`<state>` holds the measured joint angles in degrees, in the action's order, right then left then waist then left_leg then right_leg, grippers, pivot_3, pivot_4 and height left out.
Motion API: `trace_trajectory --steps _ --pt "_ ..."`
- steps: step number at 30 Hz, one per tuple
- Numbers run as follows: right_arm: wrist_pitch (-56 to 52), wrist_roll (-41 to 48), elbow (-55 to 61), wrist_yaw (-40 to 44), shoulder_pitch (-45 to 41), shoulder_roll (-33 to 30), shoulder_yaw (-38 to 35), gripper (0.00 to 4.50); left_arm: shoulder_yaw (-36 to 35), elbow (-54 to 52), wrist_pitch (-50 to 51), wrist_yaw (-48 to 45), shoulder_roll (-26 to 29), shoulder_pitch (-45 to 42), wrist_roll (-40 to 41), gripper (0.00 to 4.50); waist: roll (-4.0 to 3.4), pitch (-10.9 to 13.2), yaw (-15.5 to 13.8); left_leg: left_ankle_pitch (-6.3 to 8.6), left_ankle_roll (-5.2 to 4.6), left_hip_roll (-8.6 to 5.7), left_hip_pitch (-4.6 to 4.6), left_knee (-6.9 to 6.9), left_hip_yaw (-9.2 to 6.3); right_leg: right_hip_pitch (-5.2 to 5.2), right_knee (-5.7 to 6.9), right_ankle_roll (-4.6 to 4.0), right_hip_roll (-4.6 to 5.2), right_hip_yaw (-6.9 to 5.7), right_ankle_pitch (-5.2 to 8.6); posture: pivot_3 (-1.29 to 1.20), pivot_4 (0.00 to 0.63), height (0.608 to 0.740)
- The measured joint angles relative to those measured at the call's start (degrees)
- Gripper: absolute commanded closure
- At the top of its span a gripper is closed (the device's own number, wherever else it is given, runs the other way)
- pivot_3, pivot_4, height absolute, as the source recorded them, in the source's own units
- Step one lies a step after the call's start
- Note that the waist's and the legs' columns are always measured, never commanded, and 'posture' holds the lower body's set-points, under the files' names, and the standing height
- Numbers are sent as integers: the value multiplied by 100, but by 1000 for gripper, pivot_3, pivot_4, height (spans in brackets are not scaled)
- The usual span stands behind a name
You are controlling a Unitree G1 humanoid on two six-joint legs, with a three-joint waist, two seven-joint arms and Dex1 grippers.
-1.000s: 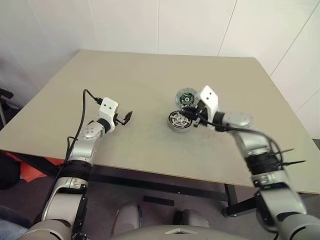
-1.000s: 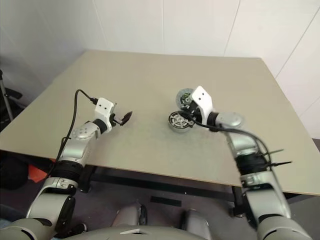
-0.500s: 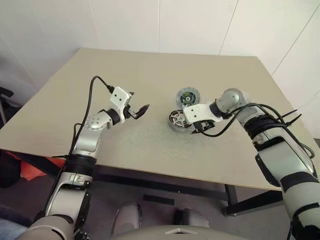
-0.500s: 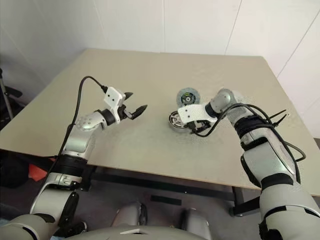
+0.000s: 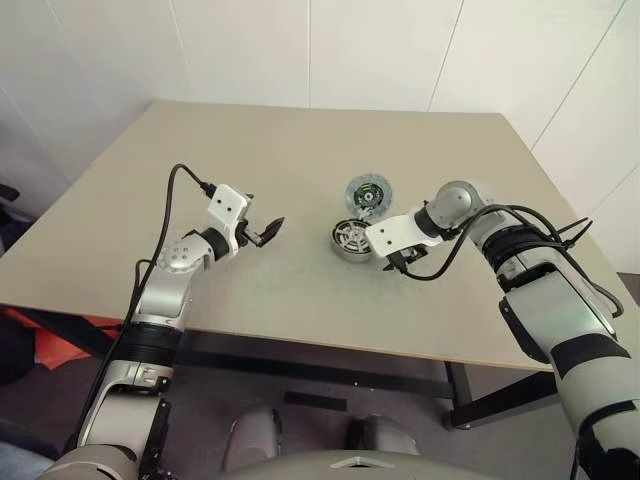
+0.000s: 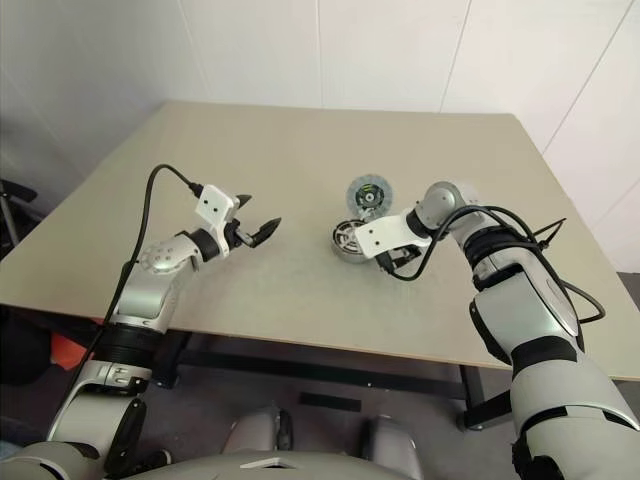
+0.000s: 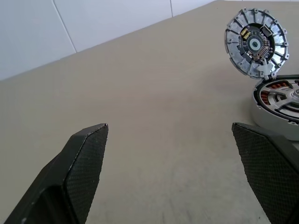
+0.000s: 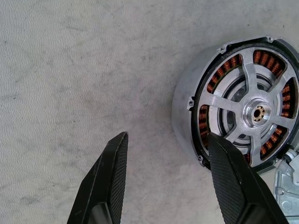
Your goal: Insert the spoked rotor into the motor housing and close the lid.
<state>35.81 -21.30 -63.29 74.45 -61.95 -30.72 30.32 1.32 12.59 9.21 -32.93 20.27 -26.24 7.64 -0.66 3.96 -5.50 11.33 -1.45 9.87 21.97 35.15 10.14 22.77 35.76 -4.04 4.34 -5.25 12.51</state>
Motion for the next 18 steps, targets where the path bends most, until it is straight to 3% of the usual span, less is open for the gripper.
trace_trajectory --steps 4,7,14,18 --pt "29 -100 -69 -209 -2 108 -25 1519 17 19 -6 21 -4 -28 -13 0 1 0 53 0 -1 1 -4 3 1 0 2 -1 0 0 0 0 0 740" --pt "26 -127 -74 -284 -2 189 -45 2109 17 76 -17 71 -1 -39 -27 0 0 0 99 -4 7 2 -17 2 0 -8 6 -2 -1 0 0 0 0 740" --pt "124 -171 -50 -352 -85 269 -85 4349 15 249 -69 145 20 -48 -101 0 3 -2 137 0 2 3 -15 -2 0 -11 -1 -4 -3 0 0 0 0 740" --pt "235 -334 -72 -472 -84 308 -33 4489 15 254 -76 193 16 -67 -121 0 3 -2 171 -2 4 4 -13 0 1 -4 5 -5 -3 2 0 0 0 740"
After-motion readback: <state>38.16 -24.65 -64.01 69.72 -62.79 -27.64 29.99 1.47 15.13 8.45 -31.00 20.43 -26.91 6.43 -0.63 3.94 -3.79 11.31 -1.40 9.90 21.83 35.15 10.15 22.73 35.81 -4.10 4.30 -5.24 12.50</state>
